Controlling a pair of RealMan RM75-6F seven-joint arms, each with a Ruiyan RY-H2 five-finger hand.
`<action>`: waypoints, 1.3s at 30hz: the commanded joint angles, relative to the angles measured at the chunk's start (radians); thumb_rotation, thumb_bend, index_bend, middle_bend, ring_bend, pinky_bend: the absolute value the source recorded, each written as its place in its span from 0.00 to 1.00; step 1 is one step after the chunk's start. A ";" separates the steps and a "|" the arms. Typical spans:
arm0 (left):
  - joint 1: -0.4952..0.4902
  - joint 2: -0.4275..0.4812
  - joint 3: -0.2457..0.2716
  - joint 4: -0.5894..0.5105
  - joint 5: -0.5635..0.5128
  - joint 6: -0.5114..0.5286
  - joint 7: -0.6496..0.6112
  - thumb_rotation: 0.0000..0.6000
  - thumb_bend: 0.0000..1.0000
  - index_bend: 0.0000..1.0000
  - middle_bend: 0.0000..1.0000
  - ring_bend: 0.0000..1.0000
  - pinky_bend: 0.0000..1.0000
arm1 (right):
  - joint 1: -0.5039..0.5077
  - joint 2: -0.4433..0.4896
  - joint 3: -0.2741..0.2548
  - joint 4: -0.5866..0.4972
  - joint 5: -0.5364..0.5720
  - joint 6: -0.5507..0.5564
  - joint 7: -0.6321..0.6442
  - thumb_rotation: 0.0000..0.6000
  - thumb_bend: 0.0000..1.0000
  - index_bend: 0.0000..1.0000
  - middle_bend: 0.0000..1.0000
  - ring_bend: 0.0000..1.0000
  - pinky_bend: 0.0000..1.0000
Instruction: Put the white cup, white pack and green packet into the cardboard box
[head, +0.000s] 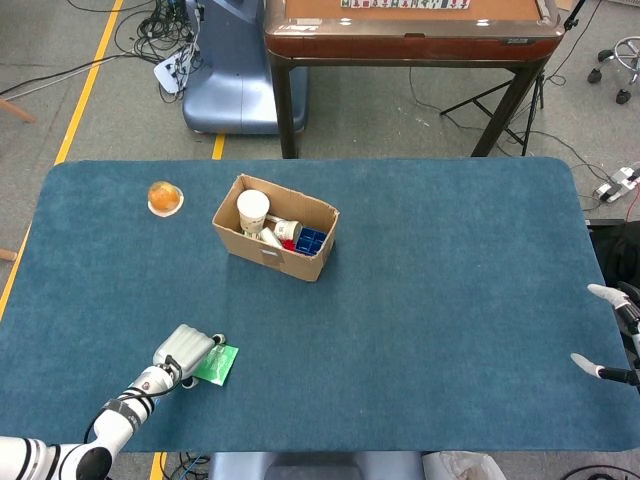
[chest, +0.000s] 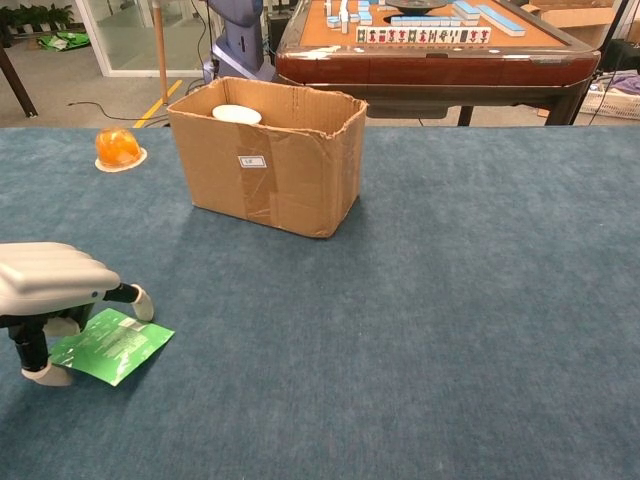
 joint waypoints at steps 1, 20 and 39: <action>-0.002 -0.001 0.002 0.002 0.000 0.000 -0.002 1.00 0.17 0.25 1.00 0.80 0.88 | 0.000 0.000 0.000 0.000 0.000 0.000 0.000 1.00 0.09 0.19 0.20 0.04 0.17; 0.015 -0.005 0.004 0.024 0.082 -0.018 -0.092 1.00 0.19 0.56 0.98 0.77 0.87 | 0.000 0.001 0.000 0.000 0.001 0.001 0.004 1.00 0.09 0.19 0.20 0.04 0.17; 0.048 0.024 -0.011 0.017 0.199 -0.041 -0.220 1.00 0.29 0.60 0.91 0.72 0.85 | 0.002 0.001 -0.001 0.000 -0.001 -0.004 0.006 1.00 0.09 0.19 0.20 0.04 0.17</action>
